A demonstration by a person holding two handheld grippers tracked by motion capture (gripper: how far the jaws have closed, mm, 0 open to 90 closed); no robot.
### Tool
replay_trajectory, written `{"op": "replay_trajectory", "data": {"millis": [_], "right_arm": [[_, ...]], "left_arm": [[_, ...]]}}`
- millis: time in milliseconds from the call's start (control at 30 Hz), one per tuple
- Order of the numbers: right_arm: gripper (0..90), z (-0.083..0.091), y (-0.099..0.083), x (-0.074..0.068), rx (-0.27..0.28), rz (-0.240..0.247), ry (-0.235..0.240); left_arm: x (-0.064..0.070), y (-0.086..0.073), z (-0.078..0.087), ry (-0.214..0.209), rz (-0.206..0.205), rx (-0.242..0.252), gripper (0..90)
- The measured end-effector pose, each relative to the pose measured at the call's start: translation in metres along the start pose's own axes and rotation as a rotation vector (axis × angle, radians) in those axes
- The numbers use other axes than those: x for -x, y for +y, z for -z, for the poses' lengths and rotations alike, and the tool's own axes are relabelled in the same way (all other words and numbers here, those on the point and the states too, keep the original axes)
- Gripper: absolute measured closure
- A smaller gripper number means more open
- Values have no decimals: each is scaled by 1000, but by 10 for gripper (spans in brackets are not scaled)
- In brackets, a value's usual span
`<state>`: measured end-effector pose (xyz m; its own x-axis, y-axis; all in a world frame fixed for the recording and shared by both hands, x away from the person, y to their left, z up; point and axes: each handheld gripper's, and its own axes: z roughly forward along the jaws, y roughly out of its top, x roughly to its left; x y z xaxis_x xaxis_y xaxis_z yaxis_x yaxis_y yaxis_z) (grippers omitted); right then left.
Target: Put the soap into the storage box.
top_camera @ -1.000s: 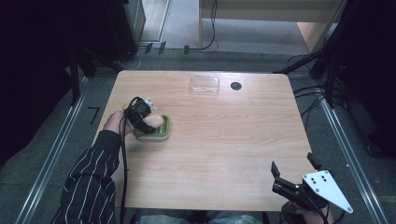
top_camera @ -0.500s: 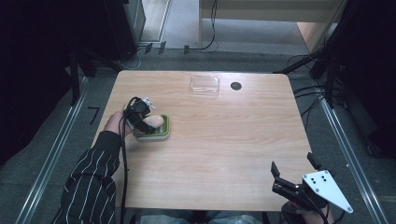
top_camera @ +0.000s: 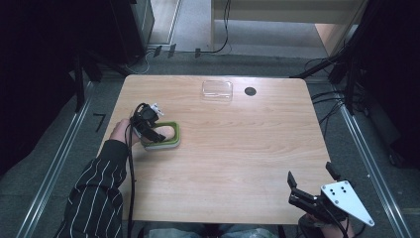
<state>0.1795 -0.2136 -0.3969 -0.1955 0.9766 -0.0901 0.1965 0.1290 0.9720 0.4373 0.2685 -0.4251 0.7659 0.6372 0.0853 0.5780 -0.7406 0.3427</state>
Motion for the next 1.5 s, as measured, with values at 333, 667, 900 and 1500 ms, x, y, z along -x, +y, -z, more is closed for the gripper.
{"op": "replay_trajectory", "data": {"millis": [333,667,900,1500], "right_arm": [[0,0,0,0,1,-6,-1],[0,0,0,-1,3,-5,5],[0,-1,1,-1,2,-3,8],[0,1,0,1,3,-11,3]], "left_arm": [[3,-3,10,38,42,21,139],[15,-7,21,45,75,5,122],[20,-14,23,45,93,-30,88],[53,-17,37,55,79,-48,70]]}}
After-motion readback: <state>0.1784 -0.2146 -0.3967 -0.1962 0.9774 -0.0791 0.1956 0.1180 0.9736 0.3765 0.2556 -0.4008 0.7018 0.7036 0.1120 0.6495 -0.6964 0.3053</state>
